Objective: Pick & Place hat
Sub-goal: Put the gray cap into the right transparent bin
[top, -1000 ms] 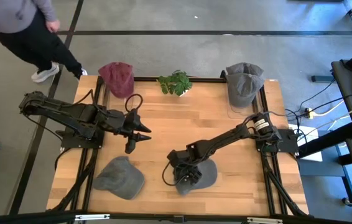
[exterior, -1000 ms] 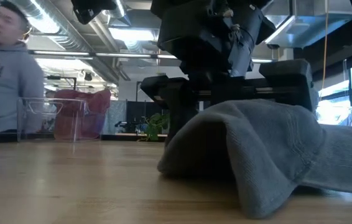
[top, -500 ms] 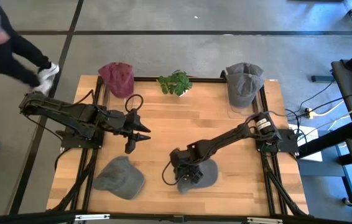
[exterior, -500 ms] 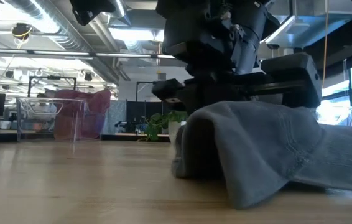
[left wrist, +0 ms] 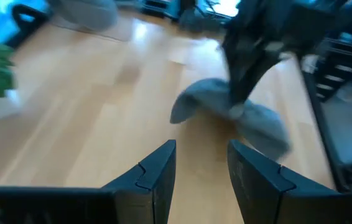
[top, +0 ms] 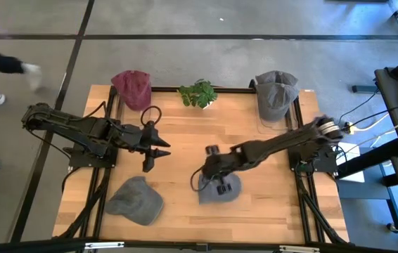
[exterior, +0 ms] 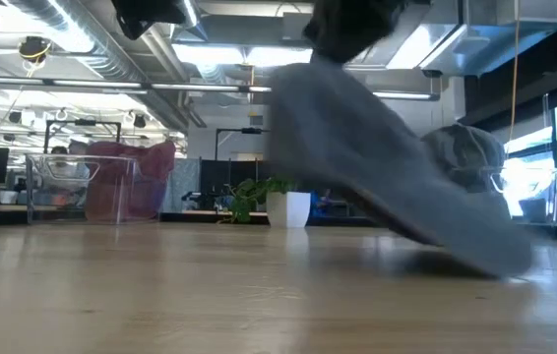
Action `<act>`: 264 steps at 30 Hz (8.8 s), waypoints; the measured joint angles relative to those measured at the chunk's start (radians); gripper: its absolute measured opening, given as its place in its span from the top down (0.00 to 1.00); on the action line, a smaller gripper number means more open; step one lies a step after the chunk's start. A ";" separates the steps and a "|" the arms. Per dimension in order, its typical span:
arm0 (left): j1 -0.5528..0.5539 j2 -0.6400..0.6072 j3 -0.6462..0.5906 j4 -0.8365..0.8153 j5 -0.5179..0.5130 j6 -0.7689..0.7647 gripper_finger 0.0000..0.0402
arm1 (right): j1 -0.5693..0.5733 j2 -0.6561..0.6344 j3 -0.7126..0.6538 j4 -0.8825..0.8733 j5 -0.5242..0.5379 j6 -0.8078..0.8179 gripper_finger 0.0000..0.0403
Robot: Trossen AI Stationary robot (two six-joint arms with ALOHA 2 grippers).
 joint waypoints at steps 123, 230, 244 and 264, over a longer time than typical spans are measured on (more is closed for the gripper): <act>-0.222 0.041 0.000 -0.663 0.253 -1.108 0.65 | -0.589 -0.623 -0.269 0.122 0.396 0.111 0.56; 0.085 0.203 -0.134 0.082 0.061 -0.302 0.66 | -0.517 -0.429 -0.270 0.277 -0.249 0.246 0.56; 0.100 0.228 -0.230 0.110 -0.014 -0.378 0.67 | -0.517 -0.348 -0.271 0.283 -0.246 0.167 0.56; 0.191 0.226 -0.230 0.098 0.199 -0.590 0.46 | -0.517 -0.354 -0.271 0.283 -0.246 0.164 0.56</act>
